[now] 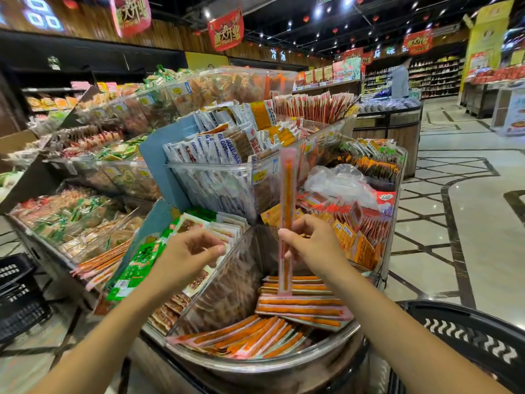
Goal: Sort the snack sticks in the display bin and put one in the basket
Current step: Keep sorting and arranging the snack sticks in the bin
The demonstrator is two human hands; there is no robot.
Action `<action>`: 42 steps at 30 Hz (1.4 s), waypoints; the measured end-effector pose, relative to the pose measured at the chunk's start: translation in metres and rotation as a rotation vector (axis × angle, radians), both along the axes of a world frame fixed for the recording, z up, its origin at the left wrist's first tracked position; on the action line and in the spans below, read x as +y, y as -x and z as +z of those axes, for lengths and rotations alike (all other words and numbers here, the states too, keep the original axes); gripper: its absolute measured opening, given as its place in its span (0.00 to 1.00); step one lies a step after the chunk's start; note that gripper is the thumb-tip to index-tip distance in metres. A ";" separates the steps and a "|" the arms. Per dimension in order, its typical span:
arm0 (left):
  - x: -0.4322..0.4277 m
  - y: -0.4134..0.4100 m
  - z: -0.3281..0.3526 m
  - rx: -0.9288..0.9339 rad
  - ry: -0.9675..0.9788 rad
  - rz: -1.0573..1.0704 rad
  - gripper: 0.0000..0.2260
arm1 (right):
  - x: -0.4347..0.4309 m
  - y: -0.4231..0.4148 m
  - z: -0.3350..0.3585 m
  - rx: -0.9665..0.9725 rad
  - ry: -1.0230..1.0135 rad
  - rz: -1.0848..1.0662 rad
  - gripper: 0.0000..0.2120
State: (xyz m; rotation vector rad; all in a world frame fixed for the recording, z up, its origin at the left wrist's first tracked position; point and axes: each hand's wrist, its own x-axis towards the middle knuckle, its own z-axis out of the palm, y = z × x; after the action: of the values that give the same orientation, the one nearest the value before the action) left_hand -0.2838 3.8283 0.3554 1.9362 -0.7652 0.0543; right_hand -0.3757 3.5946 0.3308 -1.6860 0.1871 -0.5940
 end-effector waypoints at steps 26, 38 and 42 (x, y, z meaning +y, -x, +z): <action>-0.055 -0.007 -0.095 -0.454 -0.743 0.093 0.06 | -0.053 0.026 -0.041 0.047 0.216 -0.301 0.15; -0.123 -0.034 -0.112 -0.498 -0.875 0.135 0.06 | -0.082 0.061 -0.051 0.208 0.962 -0.300 0.12; -0.135 -0.041 -0.118 -0.463 -0.849 0.120 0.06 | -0.089 0.062 -0.056 0.211 1.126 -0.342 0.14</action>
State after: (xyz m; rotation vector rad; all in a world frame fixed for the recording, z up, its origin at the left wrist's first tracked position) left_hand -0.2429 3.6931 0.2371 2.8322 -1.0844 0.2990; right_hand -0.4374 3.5060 0.2746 -2.8462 0.3308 -0.8527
